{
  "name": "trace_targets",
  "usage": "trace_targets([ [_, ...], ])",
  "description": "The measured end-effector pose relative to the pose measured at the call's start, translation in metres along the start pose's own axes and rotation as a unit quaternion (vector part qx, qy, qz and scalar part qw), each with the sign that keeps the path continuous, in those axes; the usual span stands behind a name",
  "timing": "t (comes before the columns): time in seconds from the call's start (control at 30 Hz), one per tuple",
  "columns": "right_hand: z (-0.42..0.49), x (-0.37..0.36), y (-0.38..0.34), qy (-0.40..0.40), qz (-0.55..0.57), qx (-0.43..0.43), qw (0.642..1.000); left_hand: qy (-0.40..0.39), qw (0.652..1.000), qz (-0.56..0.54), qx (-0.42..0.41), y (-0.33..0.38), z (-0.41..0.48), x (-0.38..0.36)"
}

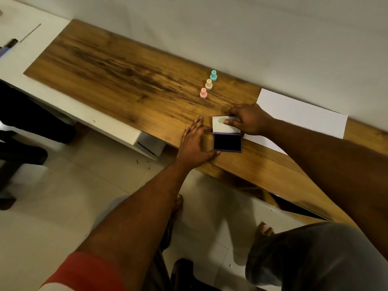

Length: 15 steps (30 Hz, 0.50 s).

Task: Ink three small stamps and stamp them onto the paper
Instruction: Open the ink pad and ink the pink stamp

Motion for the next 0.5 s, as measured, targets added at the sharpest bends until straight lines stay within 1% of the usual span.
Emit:
trace_targets([
  [0.1, -0.001, 0.004, 0.000, 0.023, -0.019, 0.010, 1.000, -0.001, 1.000, -0.003, 0.003, 0.001, -0.001, 0.001],
  [0.3, 0.003, 0.015, 0.002, 0.102, -0.042, 0.016, 0.994, -0.015, 1.000, -0.017, 0.009, 0.005, -0.002, 0.003],
  [0.43, 0.021, 0.037, -0.015, 0.185, -0.018, 0.000, 0.983, -0.043, 0.993, -0.098, 0.040, -0.004, 0.000, 0.016],
  [0.5, 0.038, 0.048, -0.030, 0.205, -0.023, -0.007, 0.979, -0.048, 0.990, -0.118, 0.062, -0.011, 0.004, 0.027],
])
Point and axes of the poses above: each hand's wrist, its own z-axis towards the middle knuckle, its own x-axis out of the back of the hand, y = z × x, the point moved 9 cm from there along z, towards the middle knuckle, and after that the axes turned 1 degree about -y, right-handed, at the moved point
